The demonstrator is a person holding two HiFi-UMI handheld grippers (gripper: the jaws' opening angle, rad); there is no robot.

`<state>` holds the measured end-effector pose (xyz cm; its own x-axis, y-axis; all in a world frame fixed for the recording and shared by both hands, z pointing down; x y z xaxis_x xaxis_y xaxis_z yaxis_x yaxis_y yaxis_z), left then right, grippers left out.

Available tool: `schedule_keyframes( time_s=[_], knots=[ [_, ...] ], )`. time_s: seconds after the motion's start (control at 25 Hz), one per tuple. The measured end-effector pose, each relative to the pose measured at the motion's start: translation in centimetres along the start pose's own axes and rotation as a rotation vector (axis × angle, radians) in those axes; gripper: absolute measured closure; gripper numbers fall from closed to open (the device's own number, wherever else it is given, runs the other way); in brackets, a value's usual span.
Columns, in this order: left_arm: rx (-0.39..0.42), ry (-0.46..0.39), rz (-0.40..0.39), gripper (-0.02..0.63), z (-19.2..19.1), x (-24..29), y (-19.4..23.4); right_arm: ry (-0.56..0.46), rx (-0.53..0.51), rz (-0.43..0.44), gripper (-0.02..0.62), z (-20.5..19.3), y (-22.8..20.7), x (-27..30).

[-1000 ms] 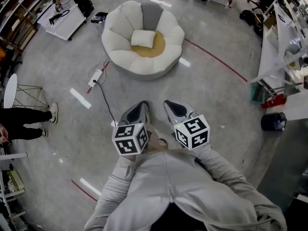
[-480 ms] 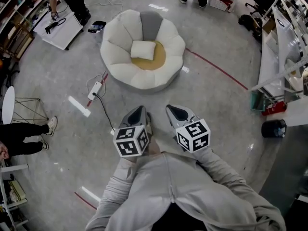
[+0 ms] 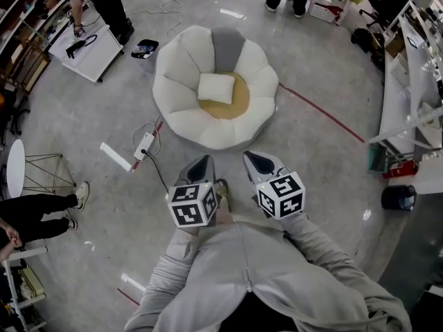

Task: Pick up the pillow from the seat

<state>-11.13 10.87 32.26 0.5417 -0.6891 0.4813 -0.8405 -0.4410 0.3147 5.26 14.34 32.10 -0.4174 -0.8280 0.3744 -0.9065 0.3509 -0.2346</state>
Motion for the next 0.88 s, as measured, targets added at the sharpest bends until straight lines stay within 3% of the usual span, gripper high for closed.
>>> schedule_keyframes(
  time_s=[0.52, 0.88],
  knots=[
    [-0.011, 0.03, -0.032, 0.601, 7.0, 8.8, 7.2, 0.011, 0.015, -0.044, 0.595, 5.1, -3.4, 11.0],
    [-0.018, 0.073, -0.064, 0.601, 8.9, 13.4, 10.0, 0.026, 0.031, -0.07, 0.595, 6.9, -5.1, 15.9]
  ],
)
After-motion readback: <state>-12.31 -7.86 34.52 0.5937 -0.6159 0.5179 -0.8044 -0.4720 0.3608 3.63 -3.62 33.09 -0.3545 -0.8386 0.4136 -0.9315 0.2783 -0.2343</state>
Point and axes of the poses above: the fingertips, and each gripper's own axes: x forward along the fingers, y to its left, z out of its top, the point moved 7 cm from there along -x, backward along the fingers, and after that the axes turned 4 degrees about -y, right-handed, at the moved point
